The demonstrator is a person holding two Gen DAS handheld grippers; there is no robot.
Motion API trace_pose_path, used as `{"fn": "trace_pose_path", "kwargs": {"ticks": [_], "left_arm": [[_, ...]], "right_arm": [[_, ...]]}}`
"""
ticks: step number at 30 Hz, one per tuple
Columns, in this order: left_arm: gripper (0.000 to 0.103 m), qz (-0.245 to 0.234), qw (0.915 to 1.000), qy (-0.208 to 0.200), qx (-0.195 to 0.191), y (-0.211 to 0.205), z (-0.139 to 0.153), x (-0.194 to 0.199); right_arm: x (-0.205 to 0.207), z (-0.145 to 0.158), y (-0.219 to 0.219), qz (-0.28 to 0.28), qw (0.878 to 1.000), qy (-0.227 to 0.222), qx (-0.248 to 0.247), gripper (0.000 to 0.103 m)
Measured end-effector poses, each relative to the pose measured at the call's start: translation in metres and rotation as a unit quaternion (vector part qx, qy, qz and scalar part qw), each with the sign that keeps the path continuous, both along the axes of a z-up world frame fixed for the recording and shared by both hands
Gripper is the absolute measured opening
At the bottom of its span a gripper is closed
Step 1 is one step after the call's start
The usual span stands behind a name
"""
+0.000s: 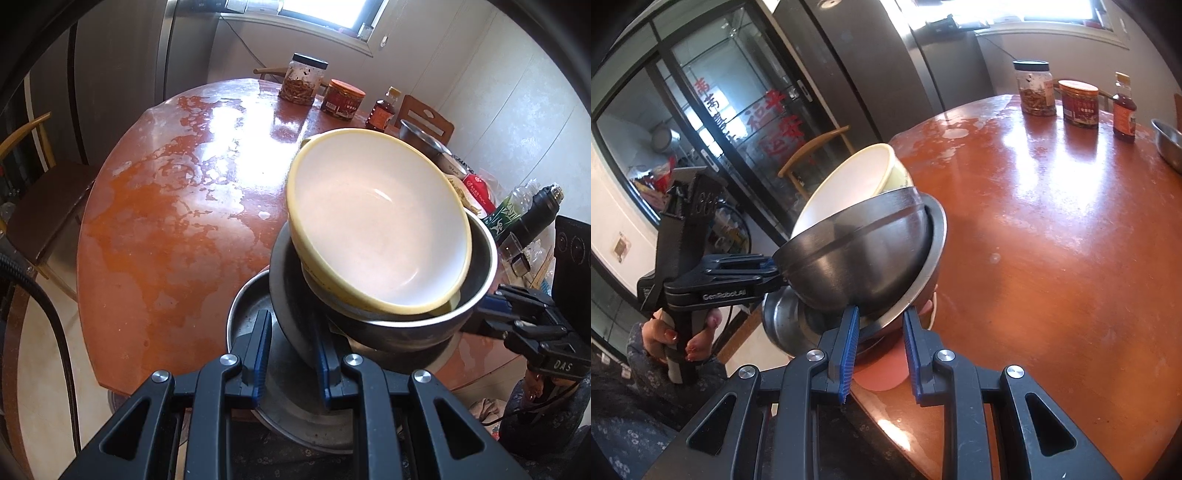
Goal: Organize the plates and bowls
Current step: 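Lift the nested bowl stack with both grippers and lower it onto the steel plate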
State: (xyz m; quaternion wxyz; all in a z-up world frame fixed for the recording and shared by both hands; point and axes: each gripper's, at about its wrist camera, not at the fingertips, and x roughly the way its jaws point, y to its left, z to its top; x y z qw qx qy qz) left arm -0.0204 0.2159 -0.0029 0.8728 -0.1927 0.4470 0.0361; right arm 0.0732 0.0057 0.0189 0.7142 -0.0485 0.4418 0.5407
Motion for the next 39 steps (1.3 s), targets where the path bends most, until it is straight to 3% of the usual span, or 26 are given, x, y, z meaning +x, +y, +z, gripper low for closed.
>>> {"fn": "trace_pose_path", "kwargs": {"ticks": [18,21,29,39], "left_arm": [[0.022,-0.026,0.9968,-0.076,-0.003,0.011,0.001,-0.014],[0.022,-0.021,0.9954,-0.089,-0.029,0.021,0.002,-0.019],[0.024,0.002,0.9933,-0.114,-0.018,0.033,0.017,-0.035],[0.028,0.009,0.9961,-0.087,-0.011,0.038,0.006,-0.039]], "right_arm": [[-0.008,-0.002,0.01,0.005,1.0,-0.003,-0.012,0.026],[-0.009,-0.002,0.012,0.006,1.0,-0.005,-0.013,0.026],[-0.015,0.0,0.017,0.015,1.0,-0.009,-0.016,0.026],[-0.019,-0.002,0.025,0.027,0.999,-0.007,-0.019,0.026]]}}
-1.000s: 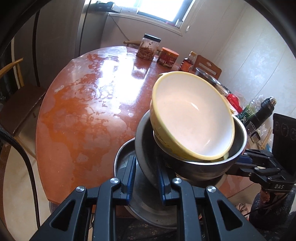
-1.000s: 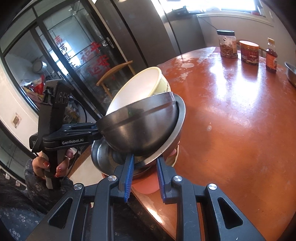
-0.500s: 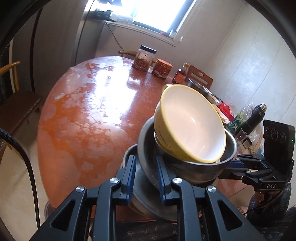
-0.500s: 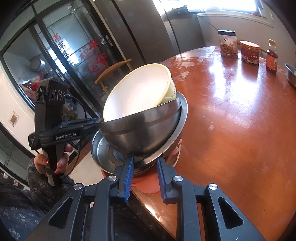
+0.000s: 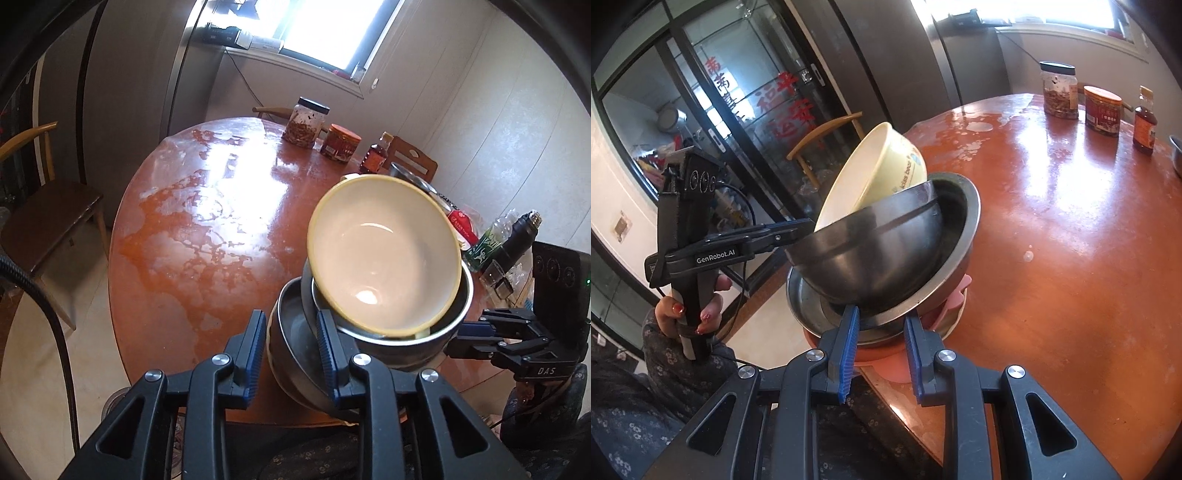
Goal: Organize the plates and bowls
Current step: 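Lift the nested bowl stack with both grippers and lower it onto the steel plate, then open both grippers and release the wide steel bowl rim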
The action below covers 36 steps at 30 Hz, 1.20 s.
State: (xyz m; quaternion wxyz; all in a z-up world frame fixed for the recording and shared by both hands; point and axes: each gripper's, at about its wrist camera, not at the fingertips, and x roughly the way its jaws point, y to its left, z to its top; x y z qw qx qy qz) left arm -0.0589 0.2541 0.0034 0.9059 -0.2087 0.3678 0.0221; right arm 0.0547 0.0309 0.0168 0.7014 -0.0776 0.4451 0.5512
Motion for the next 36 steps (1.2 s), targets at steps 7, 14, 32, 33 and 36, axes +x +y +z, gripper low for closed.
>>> {"fn": "trace_pose_path", "kwargs": {"ticks": [7,14,32,33,36], "left_arm": [[0.028,-0.006,1.0,0.006,-0.001,-0.003,-0.004,0.001],[0.028,-0.006,0.9999,0.016,-0.002,-0.003,-0.008,0.004],[0.029,0.018,0.9984,0.02,0.05,-0.011,0.008,-0.006],[0.03,0.02,0.9981,0.02,0.055,-0.012,0.009,-0.008],[0.042,0.03,0.9965,0.025,0.073,-0.015,0.014,-0.013]], "right_arm": [[-0.01,-0.003,0.009,0.018,1.0,0.007,-0.001,0.026],[-0.007,-0.007,0.004,0.011,1.0,0.019,-0.003,0.027],[0.0,0.002,-0.035,-0.046,0.999,-0.018,-0.019,0.047],[0.0,0.005,-0.037,-0.057,0.998,-0.032,-0.022,0.052],[-0.005,0.012,-0.047,-0.086,0.994,-0.069,-0.023,0.058]]}}
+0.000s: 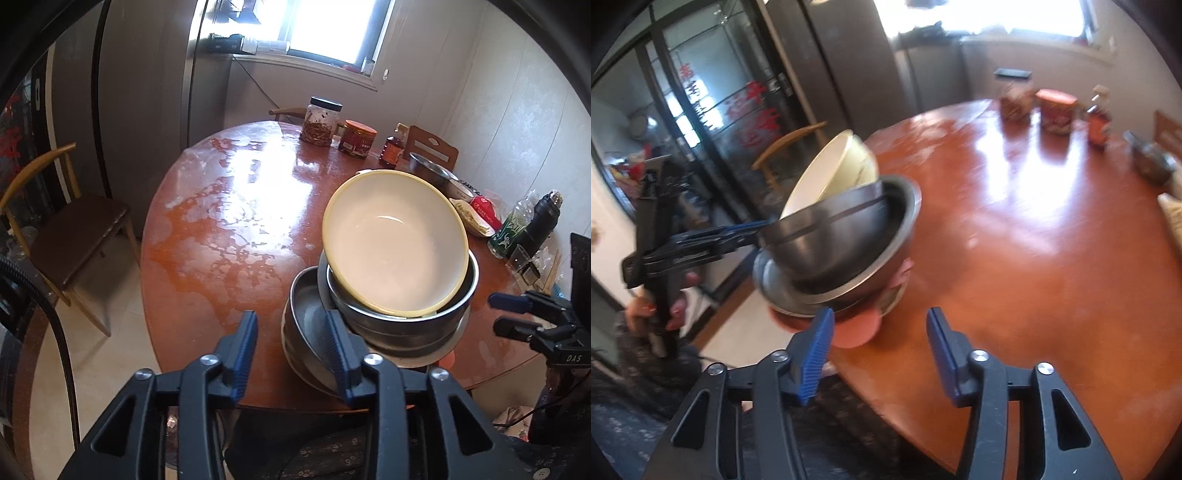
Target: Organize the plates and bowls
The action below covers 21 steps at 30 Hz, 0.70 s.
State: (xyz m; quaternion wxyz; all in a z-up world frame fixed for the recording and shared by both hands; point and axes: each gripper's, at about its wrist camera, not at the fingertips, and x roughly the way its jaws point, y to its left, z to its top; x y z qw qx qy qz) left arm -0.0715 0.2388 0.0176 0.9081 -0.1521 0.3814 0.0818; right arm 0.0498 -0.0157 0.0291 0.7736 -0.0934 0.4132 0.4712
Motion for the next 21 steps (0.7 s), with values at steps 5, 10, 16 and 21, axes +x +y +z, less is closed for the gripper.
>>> {"fn": "trace_pose_path", "kwargs": {"ticks": [5,10,16,21], "left_arm": [[0.043,0.004,0.9999,-0.001,0.014,-0.007,0.007,-0.01],[0.044,0.003,0.9997,-0.005,0.024,-0.013,0.01,-0.022],[0.044,0.017,0.9997,0.006,0.015,-0.005,0.001,-0.029],[0.044,0.065,0.997,0.041,-0.013,0.03,-0.023,-0.033]], "right_arm": [[-0.009,0.004,-0.01,-0.034,0.999,-0.033,-0.001,0.068],[-0.018,-0.002,-0.011,-0.035,0.999,-0.026,-0.007,0.068],[-0.028,-0.008,-0.005,-0.033,0.999,-0.019,0.0,0.069],[-0.03,-0.02,0.008,-0.031,1.0,-0.003,0.005,0.069]]}}
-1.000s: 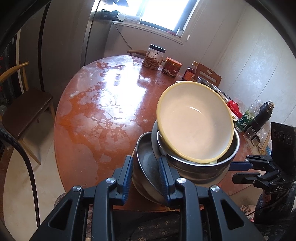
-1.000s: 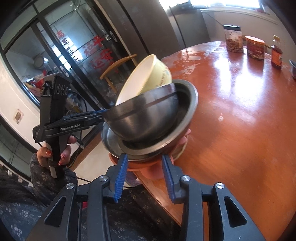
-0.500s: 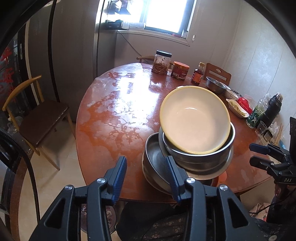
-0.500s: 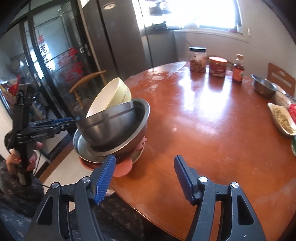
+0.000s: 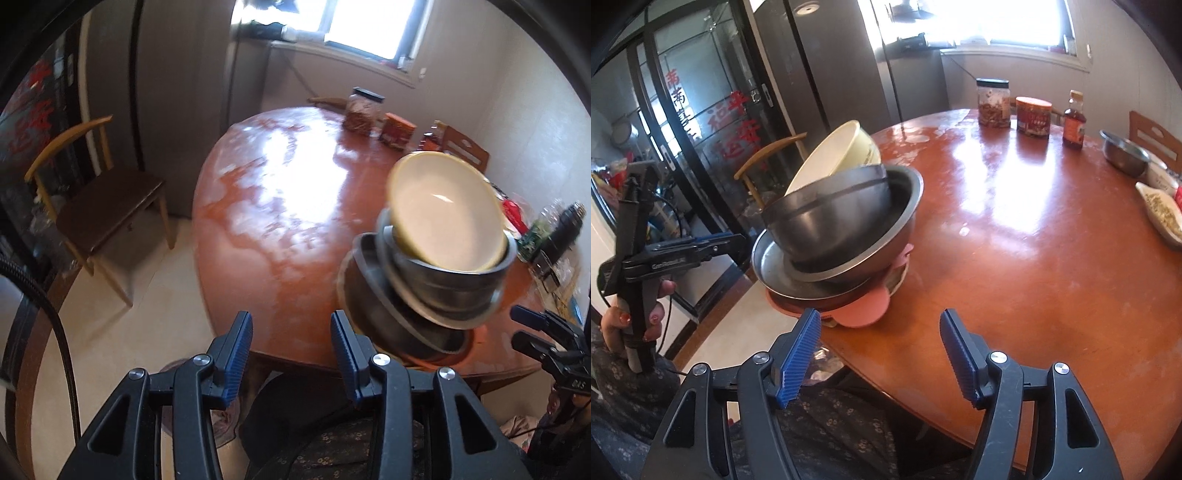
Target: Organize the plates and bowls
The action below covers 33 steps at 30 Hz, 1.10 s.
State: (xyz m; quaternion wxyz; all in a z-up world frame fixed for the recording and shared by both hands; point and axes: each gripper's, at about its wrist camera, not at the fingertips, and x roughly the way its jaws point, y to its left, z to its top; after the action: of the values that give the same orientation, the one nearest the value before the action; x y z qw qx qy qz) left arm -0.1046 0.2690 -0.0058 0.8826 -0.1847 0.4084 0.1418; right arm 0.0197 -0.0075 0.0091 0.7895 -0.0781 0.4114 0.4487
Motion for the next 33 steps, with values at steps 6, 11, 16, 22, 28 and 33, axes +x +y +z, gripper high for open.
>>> {"fn": "trace_pose_path", "kwargs": {"ticks": [6,11,16,22,28,33], "left_arm": [[0.044,-0.017,0.9992,0.013,-0.034,0.022,-0.025,0.025],[0.044,-0.062,0.9975,0.013,-0.032,0.01,-0.029,0.045],[0.044,-0.076,0.9969,0.021,-0.008,0.001,-0.03,0.056],[0.044,-0.088,0.9959,0.021,-0.009,-0.001,-0.031,0.063],[0.043,-0.107,0.9939,0.025,-0.003,-0.014,-0.03,0.083],[0.043,-0.126,0.9917,0.026,0.003,-0.03,-0.03,0.102]], "right_arm": [[0.012,-0.009,0.011,-0.017,1.0,0.019,0.011,0.069],[0.016,-0.016,0.019,-0.016,0.999,0.034,0.003,0.069],[0.017,-0.024,0.027,-0.017,0.999,0.038,-0.009,0.069],[0.017,-0.029,0.03,-0.019,0.999,0.039,-0.016,0.069],[0.02,-0.029,0.022,-0.031,0.999,0.037,-0.024,0.069],[0.025,-0.029,0.005,-0.046,0.998,0.034,-0.028,0.069]]}}
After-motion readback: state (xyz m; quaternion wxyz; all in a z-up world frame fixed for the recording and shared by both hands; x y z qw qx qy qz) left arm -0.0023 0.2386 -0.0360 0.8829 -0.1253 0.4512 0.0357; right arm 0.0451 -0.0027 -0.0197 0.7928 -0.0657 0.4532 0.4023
